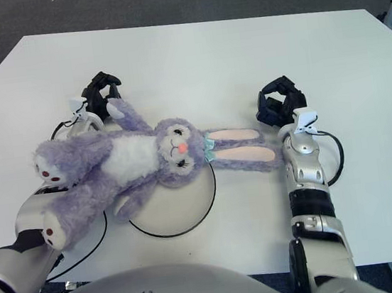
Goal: Put the doll into the plate.
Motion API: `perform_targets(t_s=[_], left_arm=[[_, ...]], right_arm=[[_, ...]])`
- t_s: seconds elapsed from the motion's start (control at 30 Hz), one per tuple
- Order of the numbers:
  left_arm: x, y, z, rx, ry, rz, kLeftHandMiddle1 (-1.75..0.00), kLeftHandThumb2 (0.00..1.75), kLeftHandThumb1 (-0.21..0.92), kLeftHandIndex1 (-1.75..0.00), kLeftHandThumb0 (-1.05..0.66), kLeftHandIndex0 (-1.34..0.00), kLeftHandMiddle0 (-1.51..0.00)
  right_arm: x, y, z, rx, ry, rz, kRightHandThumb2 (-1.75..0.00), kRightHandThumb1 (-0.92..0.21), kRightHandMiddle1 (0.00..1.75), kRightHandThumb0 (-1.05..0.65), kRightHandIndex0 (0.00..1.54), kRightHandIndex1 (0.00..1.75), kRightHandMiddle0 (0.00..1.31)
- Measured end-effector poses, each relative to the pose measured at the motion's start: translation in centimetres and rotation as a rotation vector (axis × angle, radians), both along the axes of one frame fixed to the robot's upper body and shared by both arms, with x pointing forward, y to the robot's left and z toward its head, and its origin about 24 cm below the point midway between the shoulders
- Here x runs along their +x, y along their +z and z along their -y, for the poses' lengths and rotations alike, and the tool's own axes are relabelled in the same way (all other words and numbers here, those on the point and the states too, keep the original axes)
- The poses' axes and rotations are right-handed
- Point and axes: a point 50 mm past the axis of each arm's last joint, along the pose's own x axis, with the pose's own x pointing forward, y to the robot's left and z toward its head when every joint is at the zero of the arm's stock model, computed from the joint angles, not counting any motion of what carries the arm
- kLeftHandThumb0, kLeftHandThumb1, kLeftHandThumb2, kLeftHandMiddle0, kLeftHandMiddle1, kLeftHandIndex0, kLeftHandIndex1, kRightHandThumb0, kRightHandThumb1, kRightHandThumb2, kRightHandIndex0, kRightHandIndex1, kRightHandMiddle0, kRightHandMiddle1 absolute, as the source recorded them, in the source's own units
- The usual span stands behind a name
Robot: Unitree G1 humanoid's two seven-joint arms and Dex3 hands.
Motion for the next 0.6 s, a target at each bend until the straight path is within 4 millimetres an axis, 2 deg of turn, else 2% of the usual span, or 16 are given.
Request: perform_targets(t_s=[0.6], left_arm=[[-2.1, 0.1, -0.4, 0.009, -0.019, 0.052, -1.75, 1.05, 0.53, -1.75, -0.42, -0.45, -1.05]], right_arm=[[-2.2, -0.2, -0.1, 0.031, -0.051, 0.014, -1.05, -0.53, 1.75, -0.42, 1.01, 1.75, 0.45]])
